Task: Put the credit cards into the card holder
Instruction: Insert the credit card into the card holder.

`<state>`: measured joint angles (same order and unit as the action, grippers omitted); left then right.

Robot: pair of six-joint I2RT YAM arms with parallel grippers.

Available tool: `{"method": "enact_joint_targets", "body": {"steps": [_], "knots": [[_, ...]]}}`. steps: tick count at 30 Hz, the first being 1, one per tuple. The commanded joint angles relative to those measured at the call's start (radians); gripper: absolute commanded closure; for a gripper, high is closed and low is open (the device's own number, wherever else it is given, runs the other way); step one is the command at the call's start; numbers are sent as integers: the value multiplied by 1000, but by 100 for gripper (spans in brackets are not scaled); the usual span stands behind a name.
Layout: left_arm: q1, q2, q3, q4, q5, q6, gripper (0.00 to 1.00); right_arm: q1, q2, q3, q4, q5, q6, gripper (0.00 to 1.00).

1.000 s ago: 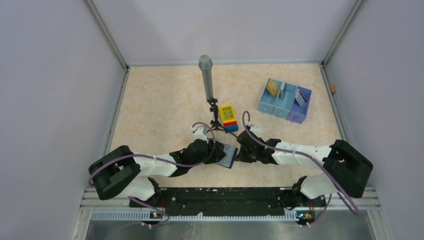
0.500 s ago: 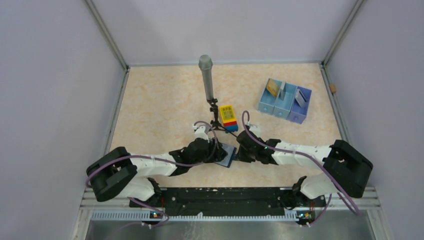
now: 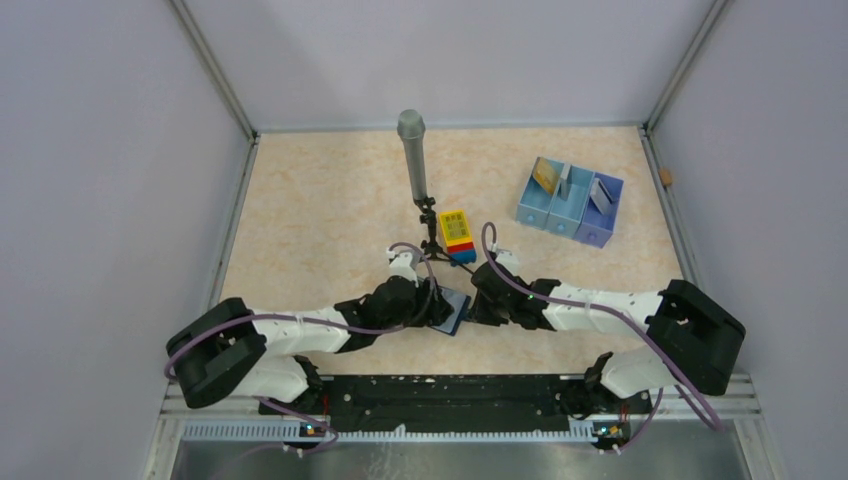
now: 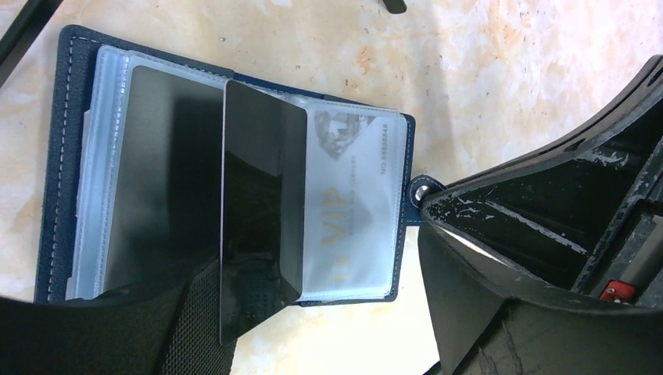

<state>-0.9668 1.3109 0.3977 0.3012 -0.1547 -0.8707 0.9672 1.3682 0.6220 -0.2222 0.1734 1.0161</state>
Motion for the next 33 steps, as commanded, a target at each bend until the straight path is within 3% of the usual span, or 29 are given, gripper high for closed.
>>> {"method": "enact_joint_targets", "body": {"steps": [1,11,27,33], "knots": [[19,-21,1,-168,-82,93,20,10,-8,10,-66,28,-11,100],[39,-29,3,-190,-57,151,14,14,-10,13,-72,30,-12,100],[56,-4,2,-206,-46,235,48,25,0,23,-83,36,-11,100],[59,-13,-15,-200,-42,250,55,29,9,33,-92,38,-13,100]]}}
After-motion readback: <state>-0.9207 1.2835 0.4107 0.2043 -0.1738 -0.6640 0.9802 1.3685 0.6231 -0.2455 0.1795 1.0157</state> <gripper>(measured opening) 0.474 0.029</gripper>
